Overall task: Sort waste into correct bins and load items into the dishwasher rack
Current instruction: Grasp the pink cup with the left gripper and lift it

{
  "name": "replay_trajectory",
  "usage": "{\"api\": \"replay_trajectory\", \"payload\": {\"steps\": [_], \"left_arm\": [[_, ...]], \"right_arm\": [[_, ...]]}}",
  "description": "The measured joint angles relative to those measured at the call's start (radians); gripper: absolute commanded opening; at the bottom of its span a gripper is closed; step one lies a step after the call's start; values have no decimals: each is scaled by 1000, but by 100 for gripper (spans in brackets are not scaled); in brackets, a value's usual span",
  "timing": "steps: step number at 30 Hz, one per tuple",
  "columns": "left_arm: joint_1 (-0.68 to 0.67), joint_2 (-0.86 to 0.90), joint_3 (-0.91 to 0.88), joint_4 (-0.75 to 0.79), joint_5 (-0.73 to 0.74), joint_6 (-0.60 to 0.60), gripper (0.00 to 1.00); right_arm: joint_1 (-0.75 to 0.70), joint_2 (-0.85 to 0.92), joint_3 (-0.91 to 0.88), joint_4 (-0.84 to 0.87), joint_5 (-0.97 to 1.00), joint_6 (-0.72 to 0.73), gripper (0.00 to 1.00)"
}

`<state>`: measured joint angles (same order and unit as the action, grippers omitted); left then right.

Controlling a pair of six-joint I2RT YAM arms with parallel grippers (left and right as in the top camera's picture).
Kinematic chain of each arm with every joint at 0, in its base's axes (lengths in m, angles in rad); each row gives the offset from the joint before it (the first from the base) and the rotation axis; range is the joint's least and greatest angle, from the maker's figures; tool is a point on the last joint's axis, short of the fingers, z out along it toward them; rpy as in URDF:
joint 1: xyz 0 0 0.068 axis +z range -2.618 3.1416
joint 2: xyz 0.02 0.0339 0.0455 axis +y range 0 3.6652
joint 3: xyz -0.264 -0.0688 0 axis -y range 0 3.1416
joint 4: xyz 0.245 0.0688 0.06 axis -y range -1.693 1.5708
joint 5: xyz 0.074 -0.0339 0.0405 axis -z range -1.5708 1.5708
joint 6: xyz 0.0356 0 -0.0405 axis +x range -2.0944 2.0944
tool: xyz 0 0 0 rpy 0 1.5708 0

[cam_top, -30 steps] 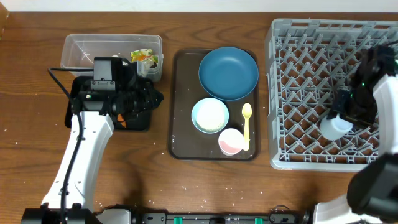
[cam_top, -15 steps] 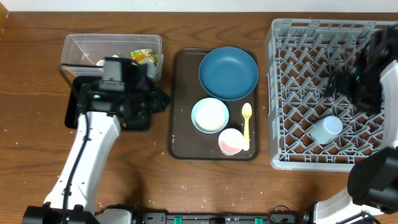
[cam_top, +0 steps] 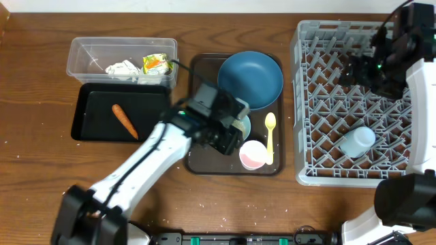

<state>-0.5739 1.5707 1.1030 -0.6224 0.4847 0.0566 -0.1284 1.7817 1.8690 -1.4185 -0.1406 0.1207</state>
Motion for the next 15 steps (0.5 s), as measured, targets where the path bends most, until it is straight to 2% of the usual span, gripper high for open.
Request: {"api": "replay_trajectory", "payload": {"steps": [3,9,15], "left_arm": [[-28,52,0,52,-6,-15,46],[-70,82,0,79,-7,-82,45],[-75,102,0,64,-21,-160,19]], "right_arm": [[4,0,0,1,-2,-2,93],[4,0,0,1,-2,-7,93],[4,0,0,-2,-2,-10,93]]}}
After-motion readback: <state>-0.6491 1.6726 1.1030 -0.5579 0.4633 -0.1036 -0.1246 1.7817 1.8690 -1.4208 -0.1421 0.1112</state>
